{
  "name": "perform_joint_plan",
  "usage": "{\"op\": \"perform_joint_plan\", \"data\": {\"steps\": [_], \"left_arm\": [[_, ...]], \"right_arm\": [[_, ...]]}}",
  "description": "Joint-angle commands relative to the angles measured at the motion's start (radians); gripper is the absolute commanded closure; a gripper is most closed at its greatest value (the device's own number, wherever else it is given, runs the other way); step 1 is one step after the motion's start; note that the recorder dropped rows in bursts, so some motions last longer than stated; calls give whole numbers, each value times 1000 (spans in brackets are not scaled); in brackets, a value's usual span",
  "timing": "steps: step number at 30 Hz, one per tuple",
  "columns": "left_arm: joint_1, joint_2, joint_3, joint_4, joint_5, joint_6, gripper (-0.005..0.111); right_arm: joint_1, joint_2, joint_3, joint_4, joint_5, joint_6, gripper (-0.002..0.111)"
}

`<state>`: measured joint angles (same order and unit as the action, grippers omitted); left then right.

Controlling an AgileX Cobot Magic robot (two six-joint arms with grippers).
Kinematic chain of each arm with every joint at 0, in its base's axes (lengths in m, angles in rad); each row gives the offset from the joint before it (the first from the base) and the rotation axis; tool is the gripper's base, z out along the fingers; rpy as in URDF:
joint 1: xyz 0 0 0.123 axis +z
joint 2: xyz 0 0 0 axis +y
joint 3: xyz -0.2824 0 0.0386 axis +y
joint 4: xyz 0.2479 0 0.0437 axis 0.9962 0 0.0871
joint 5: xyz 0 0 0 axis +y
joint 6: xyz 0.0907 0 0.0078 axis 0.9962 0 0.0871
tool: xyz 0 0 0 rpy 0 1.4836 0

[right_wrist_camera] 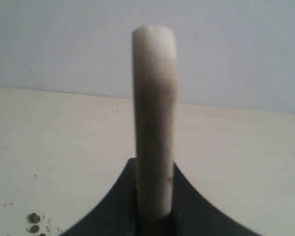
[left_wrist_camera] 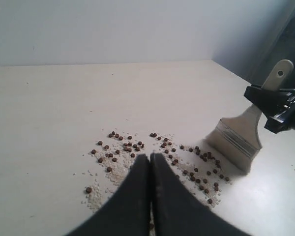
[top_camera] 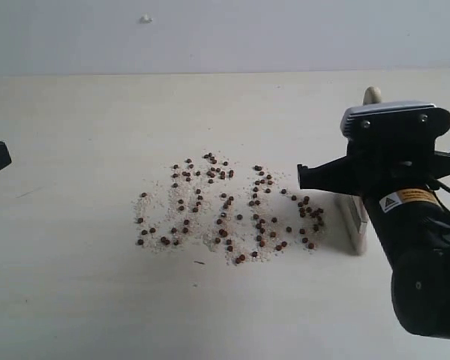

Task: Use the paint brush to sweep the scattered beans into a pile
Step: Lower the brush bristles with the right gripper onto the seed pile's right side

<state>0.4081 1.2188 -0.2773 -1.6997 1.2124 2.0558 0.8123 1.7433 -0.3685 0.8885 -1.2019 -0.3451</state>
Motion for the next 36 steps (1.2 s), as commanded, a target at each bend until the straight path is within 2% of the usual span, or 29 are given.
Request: {"op": "perform_joint_plan", "data": {"steps": [1, 5, 24, 30, 36], "left_arm": [[1, -9, 1, -7, 9, -6, 107], [1, -9, 1, -7, 9, -6, 107], [1, -9, 1, -7, 9, -6, 107], [1, -9, 1, -7, 9, -6, 107], [1, -9, 1, -7, 9, -6, 107]], "right_arm": [[2, 18, 1, -8, -19, 56, 108], [2, 18, -8, -27, -19, 133, 108], [2, 152, -269, 12, 2, 138, 108], [2, 155, -293, 15, -4, 107, 108], [2, 56, -293, 19, -4, 18, 108]]}}
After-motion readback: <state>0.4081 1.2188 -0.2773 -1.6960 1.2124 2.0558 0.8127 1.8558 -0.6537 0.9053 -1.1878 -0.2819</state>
